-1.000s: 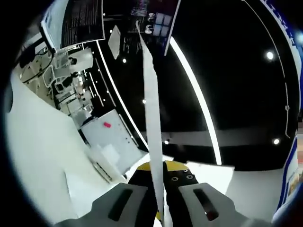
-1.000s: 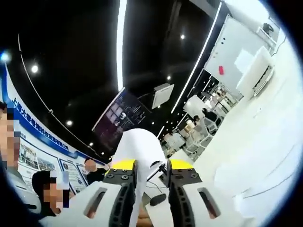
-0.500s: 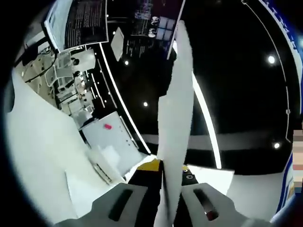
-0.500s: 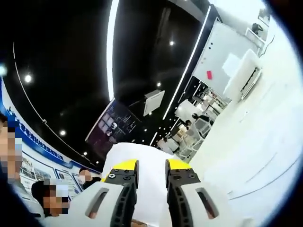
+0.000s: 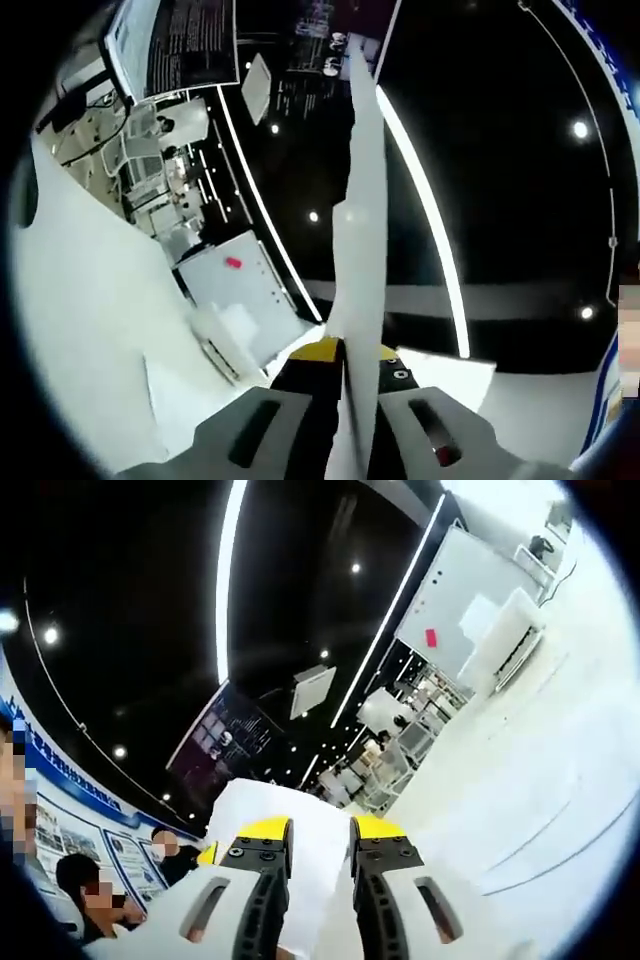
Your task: Organize the stack of printing papers by aligning and flattening the scattered papers on the table
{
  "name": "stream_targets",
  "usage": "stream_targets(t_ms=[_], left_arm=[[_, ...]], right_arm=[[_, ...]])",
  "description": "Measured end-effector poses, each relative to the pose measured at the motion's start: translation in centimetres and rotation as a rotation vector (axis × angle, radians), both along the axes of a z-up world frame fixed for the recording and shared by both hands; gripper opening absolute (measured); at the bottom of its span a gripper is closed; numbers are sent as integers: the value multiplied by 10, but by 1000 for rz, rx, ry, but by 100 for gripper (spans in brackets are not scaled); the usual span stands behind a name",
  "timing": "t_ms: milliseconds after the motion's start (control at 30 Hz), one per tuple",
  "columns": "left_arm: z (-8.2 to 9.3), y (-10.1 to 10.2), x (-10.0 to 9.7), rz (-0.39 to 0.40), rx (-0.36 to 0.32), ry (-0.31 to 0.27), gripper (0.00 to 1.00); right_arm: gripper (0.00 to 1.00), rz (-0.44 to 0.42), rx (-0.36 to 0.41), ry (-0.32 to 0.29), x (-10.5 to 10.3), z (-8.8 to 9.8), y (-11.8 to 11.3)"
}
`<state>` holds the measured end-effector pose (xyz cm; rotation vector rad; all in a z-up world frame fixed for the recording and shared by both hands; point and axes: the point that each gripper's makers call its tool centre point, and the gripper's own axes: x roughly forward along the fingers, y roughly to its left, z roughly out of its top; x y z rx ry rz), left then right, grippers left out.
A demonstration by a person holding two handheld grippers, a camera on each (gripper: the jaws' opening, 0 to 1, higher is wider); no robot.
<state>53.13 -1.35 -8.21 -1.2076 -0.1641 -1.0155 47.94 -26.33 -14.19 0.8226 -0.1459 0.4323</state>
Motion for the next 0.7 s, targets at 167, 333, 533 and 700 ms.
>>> stream_targets(t_ms=[167, 333, 533, 700], left_arm=[[-13, 9, 13, -13, -44, 86, 6], [-25, 12, 20, -23, -56, 132, 6], [-36, 16, 23, -5, -50, 158, 6], [-38, 19, 25, 6, -49, 163, 6]], right_arm=[[19, -17, -23, -4, -4, -1, 4], [19, -28, -19, -2, -7, 0, 1], [19, -34, -19, -16, -10, 7, 2], [19, -46, -40, -21, -10, 7, 0]])
